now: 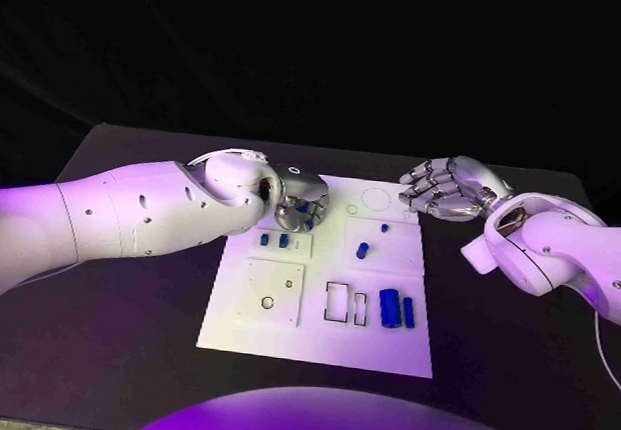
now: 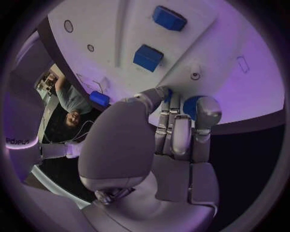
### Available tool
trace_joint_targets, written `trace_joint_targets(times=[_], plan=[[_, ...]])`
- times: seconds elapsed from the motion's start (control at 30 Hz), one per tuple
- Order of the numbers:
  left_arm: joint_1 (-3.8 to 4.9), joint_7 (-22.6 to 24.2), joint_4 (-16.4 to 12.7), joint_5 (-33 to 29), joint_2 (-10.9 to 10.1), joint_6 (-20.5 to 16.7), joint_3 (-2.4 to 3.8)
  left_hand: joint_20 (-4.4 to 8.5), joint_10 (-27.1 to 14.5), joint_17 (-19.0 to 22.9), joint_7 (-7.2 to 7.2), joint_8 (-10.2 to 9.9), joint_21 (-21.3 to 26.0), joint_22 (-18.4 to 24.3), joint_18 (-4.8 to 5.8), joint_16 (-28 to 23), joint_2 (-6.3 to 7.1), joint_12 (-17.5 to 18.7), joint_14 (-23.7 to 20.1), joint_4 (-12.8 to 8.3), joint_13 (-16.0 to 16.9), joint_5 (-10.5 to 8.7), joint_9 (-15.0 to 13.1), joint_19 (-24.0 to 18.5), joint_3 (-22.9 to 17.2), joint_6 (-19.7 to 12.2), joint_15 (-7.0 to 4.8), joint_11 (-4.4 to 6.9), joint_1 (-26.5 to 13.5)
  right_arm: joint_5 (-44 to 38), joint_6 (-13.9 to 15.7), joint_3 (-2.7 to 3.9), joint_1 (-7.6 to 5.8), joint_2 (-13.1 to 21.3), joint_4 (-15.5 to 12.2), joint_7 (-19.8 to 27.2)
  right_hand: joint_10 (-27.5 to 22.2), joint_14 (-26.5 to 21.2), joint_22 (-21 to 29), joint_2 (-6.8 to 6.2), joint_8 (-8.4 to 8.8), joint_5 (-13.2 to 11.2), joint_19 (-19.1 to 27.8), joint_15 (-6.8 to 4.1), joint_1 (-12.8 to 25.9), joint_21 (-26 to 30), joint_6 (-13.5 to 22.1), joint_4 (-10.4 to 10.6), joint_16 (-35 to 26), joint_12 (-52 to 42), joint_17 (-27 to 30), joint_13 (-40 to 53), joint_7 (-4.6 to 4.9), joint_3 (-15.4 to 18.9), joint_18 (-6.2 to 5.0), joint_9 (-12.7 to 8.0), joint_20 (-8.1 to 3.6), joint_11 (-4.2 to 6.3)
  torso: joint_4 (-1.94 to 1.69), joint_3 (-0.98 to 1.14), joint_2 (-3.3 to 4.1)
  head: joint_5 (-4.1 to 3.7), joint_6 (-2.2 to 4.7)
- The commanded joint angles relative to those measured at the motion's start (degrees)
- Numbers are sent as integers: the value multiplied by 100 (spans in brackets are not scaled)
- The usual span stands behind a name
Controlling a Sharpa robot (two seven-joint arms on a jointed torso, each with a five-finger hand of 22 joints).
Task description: Assemble the parts on the task board
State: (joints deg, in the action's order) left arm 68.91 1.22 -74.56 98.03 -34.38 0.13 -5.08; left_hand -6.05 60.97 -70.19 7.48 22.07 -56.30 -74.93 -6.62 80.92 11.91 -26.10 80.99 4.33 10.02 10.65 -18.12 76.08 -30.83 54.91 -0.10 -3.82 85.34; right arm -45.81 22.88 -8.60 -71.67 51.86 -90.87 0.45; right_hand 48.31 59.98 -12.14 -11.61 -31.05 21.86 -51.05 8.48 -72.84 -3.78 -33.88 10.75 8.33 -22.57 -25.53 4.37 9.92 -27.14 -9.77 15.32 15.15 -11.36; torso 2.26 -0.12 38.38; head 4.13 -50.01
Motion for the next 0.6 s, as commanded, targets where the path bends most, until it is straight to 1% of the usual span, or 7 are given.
trace_joint_targets(times=[0.03,0.1,0.23,0.33,0.4,0.47,0.6], plan=[[-25,29,-5,-94,-20,-44,-17,8,43,4,11,-31,-38,-707,58,34,-39,42,46,-44,-6,-37,-8,48,4,40,13,0,-30,-1,-60,0,4,-4,-10,57,-7,-15,5,50,-37,-16,-5,-2,16,1,2,-24,-22,-27,5,-8,481,-9,-76,-7,3,2,-2,-1,-5,-14,1],[-26,47,-30,-140,-50,-84,-13,8,48,6,12,-34,-56,-711,61,35,-37,47,48,-47,-7,-39,-9,56,3,43,13,0,-37,0,-59,0,4,-1,-9,56,-7,-15,5,50,-37,-16,-5,-2,16,1,2,-24,-22,-27,5,-8,481,-9,-76,-7,3,2,-3,-2,-3,-14,1],[-27,99,-157,-290,-166,-192,28,7,72,5,23,-54,-105,-720,67,42,-24,72,57,-59,-12,-35,-13,75,-4,45,11,-4,-79,2,-60,0,4,4,-5,56,-7,-14,11,55,-41,-6,-6,-3,13,1,1,-28,-23,-28,8,-13,480,-14,-76,-8,2,3,3,-5,0,-14,1],[-27,143,-245,-365,-231,-266,57,7,95,-1,41,-93,-151,-728,73,51,-11,101,68,-89,-17,-12,-10,93,-27,12,12,-7,-97,3,-64,0,6,11,-4,57,-7,-14,11,55,-41,-6,-6,-3,13,1,1,-28,-23,-28,8,-13,480,-14,-76,-8,2,3,-8,-5,-5,-17,1],[-27,159,-301,-407,-273,-309,81,7,104,-11,45,-105,-183,-735,78,58,-5,114,76,-95,-20,0,-11,105,-31,6,12,-10,-113,3,-67,0,7,15,0,56,-7,-14,11,55,-41,-6,-6,-3,13,1,1,-28,-23,-28,8,-13,480,-14,-76,-8,2,3,-20,-6,-10,-7,1],[-28,163,-338,-429,-306,-330,101,7,104,-12,45,-105,-184,-735,78,59,-5,115,76,-96,-20,0,-11,106,-32,6,12,-10,-114,4,-69,0,8,16,5,55,-7,-14,11,55,-41,-6,-6,-3,13,1,1,-28,-23,-28,8,-13,480,-14,-76,-8,2,3,-23,-6,-13,5,1],[-28,165,-406,-529,-409,-373,170,4,115,4,49,-133,-202,-737,80,58,21,150,75,-111,-27,27,-14,112,-37,-13,14,-14,-157,16,-66,0,11,17,12,60,-8,-14,15,56,-45,0,-6,-3,12,2,-1,-30,-25,-29,10,-16,479,-16,-76,-9,2,3,-16,-9,-8,31,1]])
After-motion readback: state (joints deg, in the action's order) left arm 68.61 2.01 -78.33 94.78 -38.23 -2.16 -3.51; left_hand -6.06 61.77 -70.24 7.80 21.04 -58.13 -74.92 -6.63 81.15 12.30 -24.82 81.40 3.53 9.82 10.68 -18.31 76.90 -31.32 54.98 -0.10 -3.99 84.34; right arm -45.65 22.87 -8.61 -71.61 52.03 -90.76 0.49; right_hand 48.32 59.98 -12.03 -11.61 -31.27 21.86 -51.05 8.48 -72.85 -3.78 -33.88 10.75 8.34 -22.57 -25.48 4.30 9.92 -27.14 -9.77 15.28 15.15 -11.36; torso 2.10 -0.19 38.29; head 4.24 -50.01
